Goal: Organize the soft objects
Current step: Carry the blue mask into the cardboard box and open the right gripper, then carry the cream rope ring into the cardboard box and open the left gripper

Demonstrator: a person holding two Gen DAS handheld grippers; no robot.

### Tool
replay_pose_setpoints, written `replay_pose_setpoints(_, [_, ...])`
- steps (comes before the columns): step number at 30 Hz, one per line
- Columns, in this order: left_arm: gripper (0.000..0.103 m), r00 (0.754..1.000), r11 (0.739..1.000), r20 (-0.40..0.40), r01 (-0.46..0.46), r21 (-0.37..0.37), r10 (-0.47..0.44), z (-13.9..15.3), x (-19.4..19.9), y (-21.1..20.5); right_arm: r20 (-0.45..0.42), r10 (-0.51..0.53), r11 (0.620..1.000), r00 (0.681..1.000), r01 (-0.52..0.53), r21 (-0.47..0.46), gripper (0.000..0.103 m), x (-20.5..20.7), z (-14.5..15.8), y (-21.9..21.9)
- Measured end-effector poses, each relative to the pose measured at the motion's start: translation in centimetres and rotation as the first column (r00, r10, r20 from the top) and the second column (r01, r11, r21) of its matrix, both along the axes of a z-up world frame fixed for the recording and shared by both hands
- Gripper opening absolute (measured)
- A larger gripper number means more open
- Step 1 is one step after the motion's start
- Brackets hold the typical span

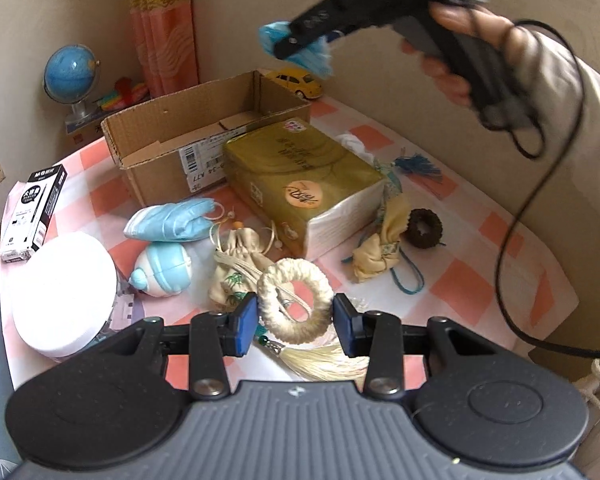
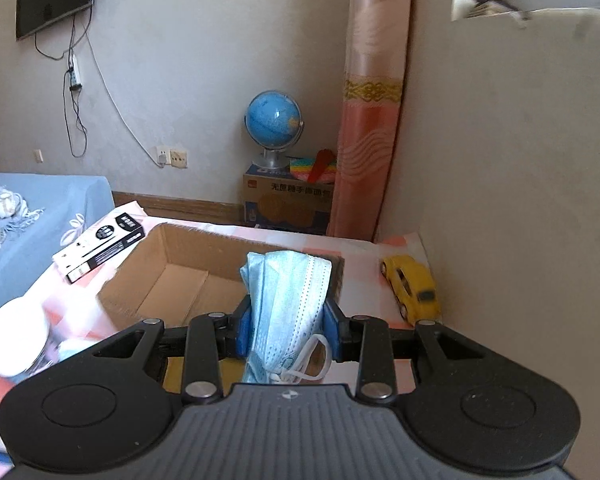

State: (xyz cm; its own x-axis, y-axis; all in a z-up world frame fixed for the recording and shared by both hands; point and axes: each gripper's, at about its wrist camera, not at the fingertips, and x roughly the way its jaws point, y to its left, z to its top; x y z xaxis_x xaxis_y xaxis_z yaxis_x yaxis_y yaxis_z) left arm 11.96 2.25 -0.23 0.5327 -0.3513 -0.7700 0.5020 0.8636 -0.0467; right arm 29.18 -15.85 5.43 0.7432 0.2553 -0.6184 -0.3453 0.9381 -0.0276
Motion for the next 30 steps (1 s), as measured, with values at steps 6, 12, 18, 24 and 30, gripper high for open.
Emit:
replay_pose_setpoints(6, [0.039,1.0,1.0,-0.013,-0.019,0.001,0.019,-0.4,1.2,0.4,-0.03,-0.015,1.0,0.999,0.015,-0.01,0.052,3.8,-1.9,1.0])
replay_pose_setpoints(12, [0.039,1.0,1.0,-0.013,-0.019,0.003,0.019,-0.5,2.0,0.2,-0.017,-0.045,0.999,0.999,0.045,0.02,0.099,2.4,-2.8,-0.3])
replay_pose_setpoints(18, [0.039,1.0,1.0,0.016,-0.003,0.01,0.003,0.5,2.7,-0.3,-0.02,-0.061,0.997,0.998,0.062,0.05,0.103,-2.0,-2.4,-1.9])
replay_pose_setpoints(24, [0.039,0.999,1.0,0.05,-0.002,0.023,0.001,2.0,4.5,-0.9,-0.019,-0.078,0.996,0.997,0.079,0.043,0.103,-7.9,-3.2,-3.2])
replay_pose_setpoints(30, [0.039,0.998,0.999,0.061,-0.02,0.033,0.018,3.5,8.7,-1.7,-0.014,-0.109,0.993,0.994,0.11,0.035,0.103,-13.1,-4.2,-4.3])
